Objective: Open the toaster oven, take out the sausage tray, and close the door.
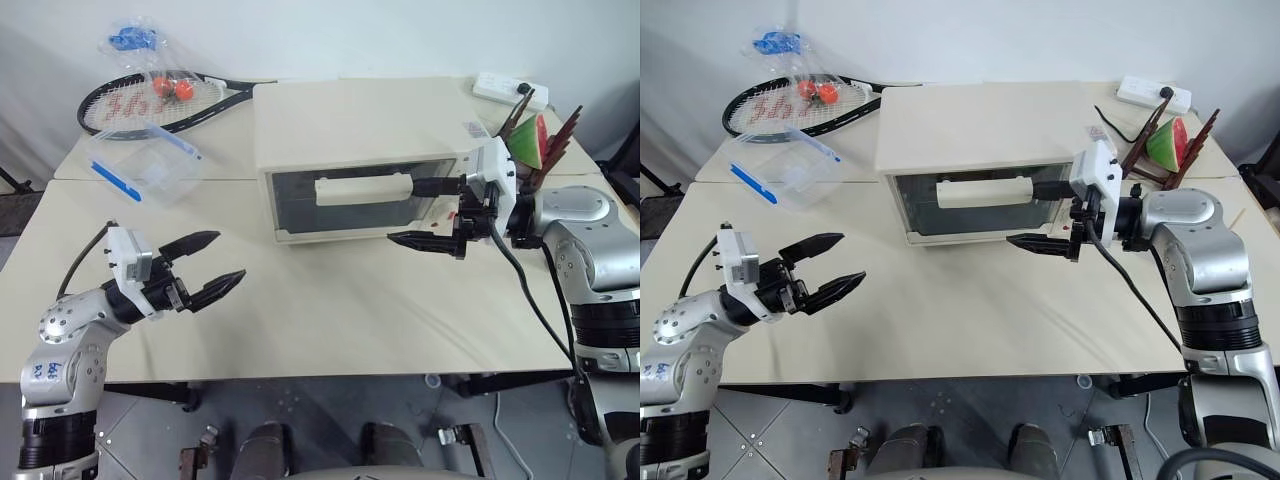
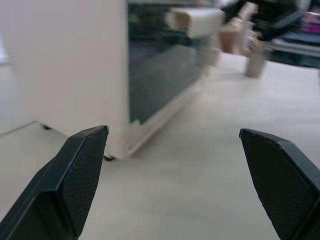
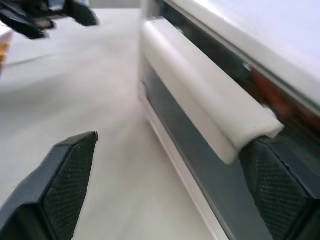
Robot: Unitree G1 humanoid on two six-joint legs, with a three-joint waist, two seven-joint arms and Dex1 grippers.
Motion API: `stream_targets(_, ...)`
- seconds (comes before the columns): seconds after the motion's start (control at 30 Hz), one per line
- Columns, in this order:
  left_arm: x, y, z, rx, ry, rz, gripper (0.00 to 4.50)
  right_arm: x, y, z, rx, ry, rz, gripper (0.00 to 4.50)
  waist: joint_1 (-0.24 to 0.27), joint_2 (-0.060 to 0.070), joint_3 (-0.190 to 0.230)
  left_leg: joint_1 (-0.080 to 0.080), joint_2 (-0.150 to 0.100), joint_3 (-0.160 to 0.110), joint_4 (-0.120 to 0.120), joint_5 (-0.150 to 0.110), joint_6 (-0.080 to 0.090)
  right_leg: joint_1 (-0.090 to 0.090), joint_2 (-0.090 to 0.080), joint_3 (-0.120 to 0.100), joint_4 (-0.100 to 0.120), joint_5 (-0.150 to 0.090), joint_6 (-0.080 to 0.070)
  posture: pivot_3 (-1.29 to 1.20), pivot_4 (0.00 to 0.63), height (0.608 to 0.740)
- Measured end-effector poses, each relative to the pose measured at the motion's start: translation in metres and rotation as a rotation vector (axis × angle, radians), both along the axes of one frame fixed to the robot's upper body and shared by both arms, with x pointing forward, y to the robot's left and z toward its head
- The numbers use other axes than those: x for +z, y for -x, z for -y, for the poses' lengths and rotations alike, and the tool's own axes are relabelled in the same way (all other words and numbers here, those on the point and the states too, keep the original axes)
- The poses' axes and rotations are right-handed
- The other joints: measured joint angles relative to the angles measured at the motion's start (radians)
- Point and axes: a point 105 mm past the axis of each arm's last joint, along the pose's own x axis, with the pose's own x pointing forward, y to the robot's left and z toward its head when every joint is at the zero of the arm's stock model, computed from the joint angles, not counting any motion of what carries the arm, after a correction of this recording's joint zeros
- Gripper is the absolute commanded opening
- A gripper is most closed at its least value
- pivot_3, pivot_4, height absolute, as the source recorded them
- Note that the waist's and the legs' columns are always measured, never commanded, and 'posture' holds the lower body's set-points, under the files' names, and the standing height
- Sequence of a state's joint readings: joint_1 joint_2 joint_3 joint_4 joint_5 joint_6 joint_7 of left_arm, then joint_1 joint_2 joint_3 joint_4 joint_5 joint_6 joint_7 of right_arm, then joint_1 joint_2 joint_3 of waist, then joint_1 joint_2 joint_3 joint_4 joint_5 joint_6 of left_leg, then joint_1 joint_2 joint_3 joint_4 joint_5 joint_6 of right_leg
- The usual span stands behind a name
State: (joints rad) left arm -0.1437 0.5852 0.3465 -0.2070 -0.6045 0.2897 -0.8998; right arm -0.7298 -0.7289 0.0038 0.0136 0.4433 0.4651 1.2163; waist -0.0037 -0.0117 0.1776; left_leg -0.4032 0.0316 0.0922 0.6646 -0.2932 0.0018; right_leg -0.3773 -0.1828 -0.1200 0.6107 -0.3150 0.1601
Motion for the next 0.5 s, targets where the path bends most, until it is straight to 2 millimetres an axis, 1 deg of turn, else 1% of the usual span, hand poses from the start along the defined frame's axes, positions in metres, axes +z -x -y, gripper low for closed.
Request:
stream_targets(0.17, 0.01, -0.001, -0.004, 0.05, 0.043, 0.011, 4.5, -0.007, 0.012, -0.008, 0.03, 0.02, -0.028, 4.48, -0.004, 0.0, 0.0, 0.0, 0.0, 0.0, -0.001, 0.0, -0.001, -0.001, 0.0, 0.0, 0.0, 0.0, 0.0, 0.0, 0.15, 0.74)
stream_targets(0.37, 0.012, 0.0, -0.004, 0.036, 0.059, -0.042, 4.5, -0.02, 0.025, -0.015, 0.043, 0.052, -0.051, 4.48, -0.007, 0.001, 0.0, 0.0, 0.0, 0.001, -0.002, -0.001, -0.001, -0.001, 0.0, 0.0, 0.0, 0.0, 0.0, 0.0, 0.15, 0.74)
stream_targets(0.47, 0.015, -0.001, -0.002, 0.009, 0.072, -0.054, 3.92, -0.025, 0.03, -0.016, 0.039, 0.058, -0.054, 4.5, -0.005, 0.001, 0.0, 0.0, 0.0, 0.001, -0.002, -0.001, -0.001, -0.001, 0.0, 0.0, 0.0, 0.0, 0.0, 0.0, 0.15, 0.74)
stream_targets(0.5, 0.019, -0.003, 0.0, -0.016, 0.076, -0.051, 3.6, -0.028, 0.031, -0.016, 0.037, 0.06, -0.06, 4.5, -0.002, 0.0, 0.0, 0.0, 0.0, 0.0, -0.001, -0.001, -0.001, -0.001, 0.001, 0.0, 0.0, 0.0, 0.0, 0.0, 0.15, 0.74)
